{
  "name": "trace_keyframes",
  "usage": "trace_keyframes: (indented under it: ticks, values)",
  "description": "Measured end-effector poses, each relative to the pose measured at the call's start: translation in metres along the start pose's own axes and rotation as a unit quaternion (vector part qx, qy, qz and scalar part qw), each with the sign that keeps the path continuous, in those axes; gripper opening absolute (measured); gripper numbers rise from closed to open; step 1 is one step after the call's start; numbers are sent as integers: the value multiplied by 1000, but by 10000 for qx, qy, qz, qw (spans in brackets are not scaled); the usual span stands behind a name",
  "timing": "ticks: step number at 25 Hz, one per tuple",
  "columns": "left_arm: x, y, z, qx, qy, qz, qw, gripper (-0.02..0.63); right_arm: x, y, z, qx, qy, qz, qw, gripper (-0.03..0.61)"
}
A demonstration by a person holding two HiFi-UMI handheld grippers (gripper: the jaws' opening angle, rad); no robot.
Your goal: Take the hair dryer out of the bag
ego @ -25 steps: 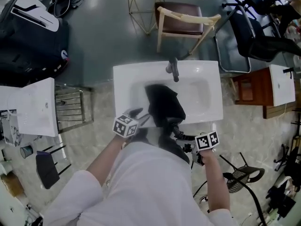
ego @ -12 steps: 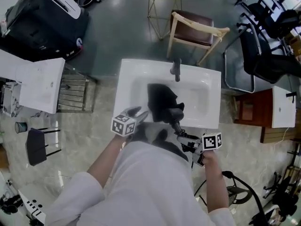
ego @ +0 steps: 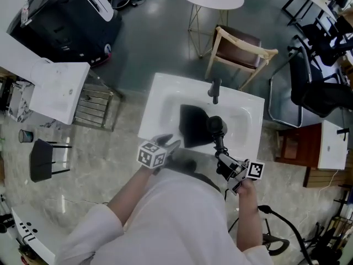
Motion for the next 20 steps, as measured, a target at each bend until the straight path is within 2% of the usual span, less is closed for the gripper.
trace_keyframes:
  ticks: [6,13,20]
  values:
    - [-16,-24,22,80,45,23,10000,179,-15,10,6,435,-108,67,9990,256]
    - [-18,-46,50,317,185,-180,9992,178,-34,21,5,803,-242,160,9963,258]
    - [-23,-45,64,407,219,-318,9984,169,-46,26,11,1172,-480,403,9911,259]
Point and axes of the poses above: the fingertips, and each gripper's own axes: y forward along the fingers, x to its right, z out of its top, the point moved 7 cm from there along -y, backward along the fingers, and after that the axes turned 2 degrees about -y, right-handed, at the moved point
